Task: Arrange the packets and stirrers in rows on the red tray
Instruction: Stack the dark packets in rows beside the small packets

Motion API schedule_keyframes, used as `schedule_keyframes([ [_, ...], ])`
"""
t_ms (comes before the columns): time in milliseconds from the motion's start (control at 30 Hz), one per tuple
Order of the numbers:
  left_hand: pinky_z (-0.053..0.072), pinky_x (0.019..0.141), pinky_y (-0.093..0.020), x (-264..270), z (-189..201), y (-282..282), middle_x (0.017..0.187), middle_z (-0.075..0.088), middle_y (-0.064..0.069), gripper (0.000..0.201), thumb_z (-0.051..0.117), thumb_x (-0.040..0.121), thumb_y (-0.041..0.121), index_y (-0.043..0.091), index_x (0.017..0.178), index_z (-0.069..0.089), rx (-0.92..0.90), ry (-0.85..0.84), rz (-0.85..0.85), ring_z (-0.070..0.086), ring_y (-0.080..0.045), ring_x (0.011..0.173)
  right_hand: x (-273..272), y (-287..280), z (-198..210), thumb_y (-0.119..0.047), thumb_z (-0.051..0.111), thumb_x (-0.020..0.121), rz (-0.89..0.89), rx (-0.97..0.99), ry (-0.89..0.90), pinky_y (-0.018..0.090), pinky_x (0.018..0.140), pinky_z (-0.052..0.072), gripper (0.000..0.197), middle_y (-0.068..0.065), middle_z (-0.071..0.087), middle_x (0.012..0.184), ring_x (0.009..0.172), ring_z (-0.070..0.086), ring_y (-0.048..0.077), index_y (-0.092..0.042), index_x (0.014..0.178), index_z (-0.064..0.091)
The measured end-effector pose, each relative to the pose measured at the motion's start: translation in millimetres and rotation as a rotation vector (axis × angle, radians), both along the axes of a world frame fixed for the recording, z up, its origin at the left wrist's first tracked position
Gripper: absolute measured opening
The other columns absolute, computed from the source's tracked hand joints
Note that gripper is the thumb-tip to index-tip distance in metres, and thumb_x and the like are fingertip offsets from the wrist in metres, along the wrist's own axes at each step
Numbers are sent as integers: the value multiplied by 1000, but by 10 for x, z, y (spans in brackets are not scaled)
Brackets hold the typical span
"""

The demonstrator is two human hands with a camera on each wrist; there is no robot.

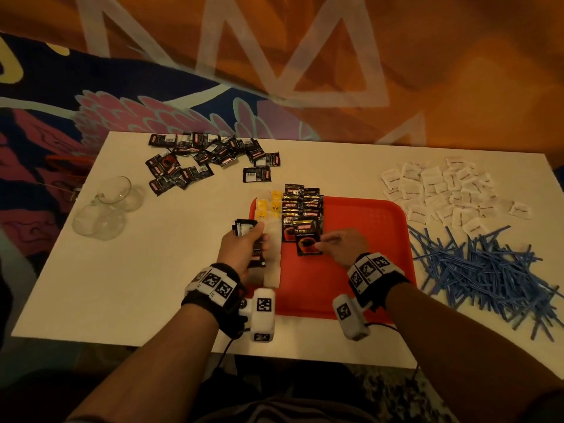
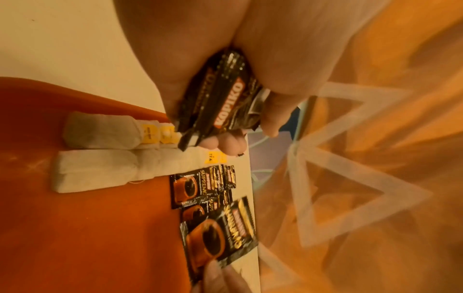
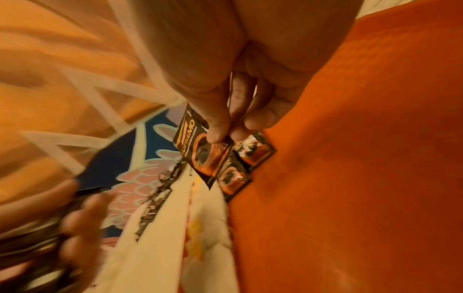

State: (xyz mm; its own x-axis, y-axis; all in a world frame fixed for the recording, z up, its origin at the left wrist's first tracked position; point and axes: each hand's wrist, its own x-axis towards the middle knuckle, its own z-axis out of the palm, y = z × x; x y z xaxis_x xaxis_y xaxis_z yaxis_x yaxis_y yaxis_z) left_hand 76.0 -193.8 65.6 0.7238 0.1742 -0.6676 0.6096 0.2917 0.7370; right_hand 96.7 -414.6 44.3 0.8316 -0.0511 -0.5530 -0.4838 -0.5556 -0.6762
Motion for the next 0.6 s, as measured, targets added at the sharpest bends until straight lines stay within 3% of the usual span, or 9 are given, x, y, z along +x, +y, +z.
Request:
schedule_keyframes([
  [100,48,59,-34,-39,-69,100,80,66,-14,14,67,94,17,3,94,67,-53,29,27,58,-24,62,107,-74,-242,-27,70,88,-31,-111,62,11,58,35,28,-4,64,114,94,53,8,-18,114,68],
  [200,51,50,-29,-71,-119,191,74,65,-11,10,63,96,11,1,96,64,-108,27,49,58,-19,58,216,-95,-433,-26,72,86,-88,-140,103,15,55,36,21,-3,67,111,86,56,8,-20,106,69],
  [300,52,49,-27,-93,-174,258,74,65,-11,6,62,96,9,4,93,65,-77,34,71,58,-18,58,308,-84,-556,-23,73,85,-119,-145,131,18,54,38,13,0,67,104,83,58,10,-21,97,68],
  [467,53,53,-29,-93,-248,304,78,65,-12,7,64,94,10,4,99,64,-83,66,105,59,-18,60,423,1,-647,-23,71,86,-67,-154,170,22,61,44,18,1,67,106,96,60,17,-17,102,67],
  [600,53,51,-28,-59,-243,276,75,64,-11,6,62,95,8,3,99,63,-92,66,113,59,-17,59,471,37,-656,-22,71,86,-82,-167,166,26,77,53,20,1,65,108,97,61,17,-18,105,65],
])
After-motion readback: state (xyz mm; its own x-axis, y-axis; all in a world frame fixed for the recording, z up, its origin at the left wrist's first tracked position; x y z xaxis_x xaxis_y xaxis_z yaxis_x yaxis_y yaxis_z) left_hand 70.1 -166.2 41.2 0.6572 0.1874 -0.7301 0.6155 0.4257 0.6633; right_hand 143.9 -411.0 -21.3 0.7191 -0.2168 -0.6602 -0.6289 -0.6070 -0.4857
